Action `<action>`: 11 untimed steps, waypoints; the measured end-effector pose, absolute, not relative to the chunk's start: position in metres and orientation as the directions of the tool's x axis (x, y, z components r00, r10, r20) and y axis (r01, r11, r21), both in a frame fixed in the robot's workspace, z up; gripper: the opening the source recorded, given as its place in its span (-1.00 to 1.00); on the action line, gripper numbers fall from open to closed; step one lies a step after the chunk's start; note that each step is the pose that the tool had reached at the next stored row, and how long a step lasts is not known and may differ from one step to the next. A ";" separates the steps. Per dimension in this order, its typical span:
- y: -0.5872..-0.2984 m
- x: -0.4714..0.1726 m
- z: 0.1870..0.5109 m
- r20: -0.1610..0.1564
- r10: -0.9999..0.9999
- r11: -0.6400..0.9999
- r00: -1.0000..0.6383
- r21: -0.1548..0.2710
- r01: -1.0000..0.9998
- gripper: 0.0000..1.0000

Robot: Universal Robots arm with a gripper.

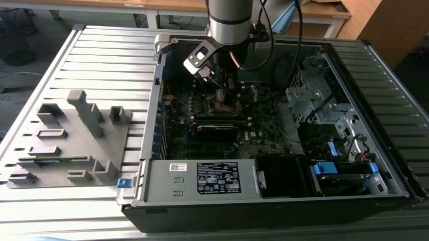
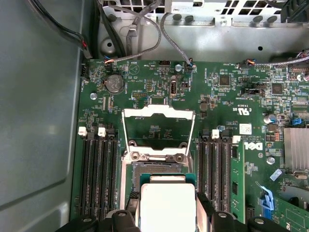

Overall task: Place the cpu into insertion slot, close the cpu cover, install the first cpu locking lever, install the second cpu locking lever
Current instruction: 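Place the cpu into insertion slot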

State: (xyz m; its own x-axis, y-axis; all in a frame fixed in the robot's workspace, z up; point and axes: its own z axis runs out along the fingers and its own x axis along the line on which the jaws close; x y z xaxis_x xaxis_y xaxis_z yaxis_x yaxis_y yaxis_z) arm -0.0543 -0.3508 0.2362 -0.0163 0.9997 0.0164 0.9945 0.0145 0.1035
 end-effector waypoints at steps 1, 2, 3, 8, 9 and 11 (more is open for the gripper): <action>-0.351 -0.054 0.235 0.016 1.000 0.015 -0.016 0.103 0.995 0.08; -0.351 -0.054 0.234 0.016 1.000 0.015 -0.016 0.103 0.995 0.08; -0.351 -0.054 0.233 0.016 1.000 0.015 -0.016 0.103 0.995 0.08; -0.351 -0.054 0.230 0.016 1.000 0.015 -0.016 0.103 0.995 0.08; -0.351 -0.054 0.230 0.016 1.000 0.015 -0.016 0.103 0.995 0.08; -0.351 -0.054 0.230 0.016 1.000 0.015 -0.016 0.103 0.995 0.08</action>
